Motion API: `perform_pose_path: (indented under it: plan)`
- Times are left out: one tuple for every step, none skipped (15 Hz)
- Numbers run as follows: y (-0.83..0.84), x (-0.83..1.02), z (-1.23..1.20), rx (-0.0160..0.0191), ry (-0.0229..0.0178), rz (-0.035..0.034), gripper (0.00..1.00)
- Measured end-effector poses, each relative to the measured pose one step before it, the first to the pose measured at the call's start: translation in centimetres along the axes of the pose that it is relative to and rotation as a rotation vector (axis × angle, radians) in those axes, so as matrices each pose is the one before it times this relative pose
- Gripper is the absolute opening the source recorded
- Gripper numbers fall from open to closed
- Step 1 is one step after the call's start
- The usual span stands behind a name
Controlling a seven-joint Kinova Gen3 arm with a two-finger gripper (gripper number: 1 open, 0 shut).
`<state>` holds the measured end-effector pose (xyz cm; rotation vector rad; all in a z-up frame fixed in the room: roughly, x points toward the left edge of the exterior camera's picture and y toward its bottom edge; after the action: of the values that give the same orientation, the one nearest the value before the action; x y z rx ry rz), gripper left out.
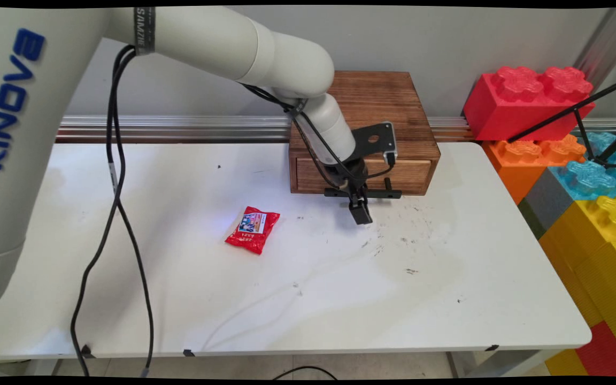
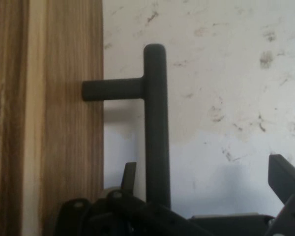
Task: Open the drawer
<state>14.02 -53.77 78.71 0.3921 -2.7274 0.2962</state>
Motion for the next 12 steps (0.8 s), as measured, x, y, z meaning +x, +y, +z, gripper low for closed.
perform_pose_path:
  plan:
    - [0.205, 0.081, 0.087, -0.00299, 0.00183, -0.00158, 1.0]
    - [0.272, 0.092, 0.049, -0.0031, 0.00197, -0.00154, 1.0]
    - [0.296, 0.099, 0.005, -0.0034, 0.00174, -0.00059, 1.0]
    - [0.244, 0.046, -0.015, -0.00297, 0.00086, -0.00035, 1.0]
    - [0.364, -0.013, -0.062, -0.00374, 0.00083, -0.00165, 1.0]
    - [0.287, 0.036, -0.047, -0.00332, 0.00081, -0.00005, 1.0]
    - [0.447, 0.073, -0.05, -0.00555, 0.0009, 0.00064, 1.0]
    - [0.332, 0.022, -0.063, -0.00376, 0.00053, 0.00027, 1.0]
    - [0.493, 0.019, -0.101, -0.00523, 0.00068, 0.00028, 1.0]
    - [0.333, 0.022, -0.061, -0.00369, 0.00053, 0.00026, 1.0]
    - [0.519, 0.008, -0.135, -0.00487, 0.00105, 0.00005, 1.0]
    - [0.654, 0.036, -0.191, -0.00588, 0.0018, 0.0004, 1.0]
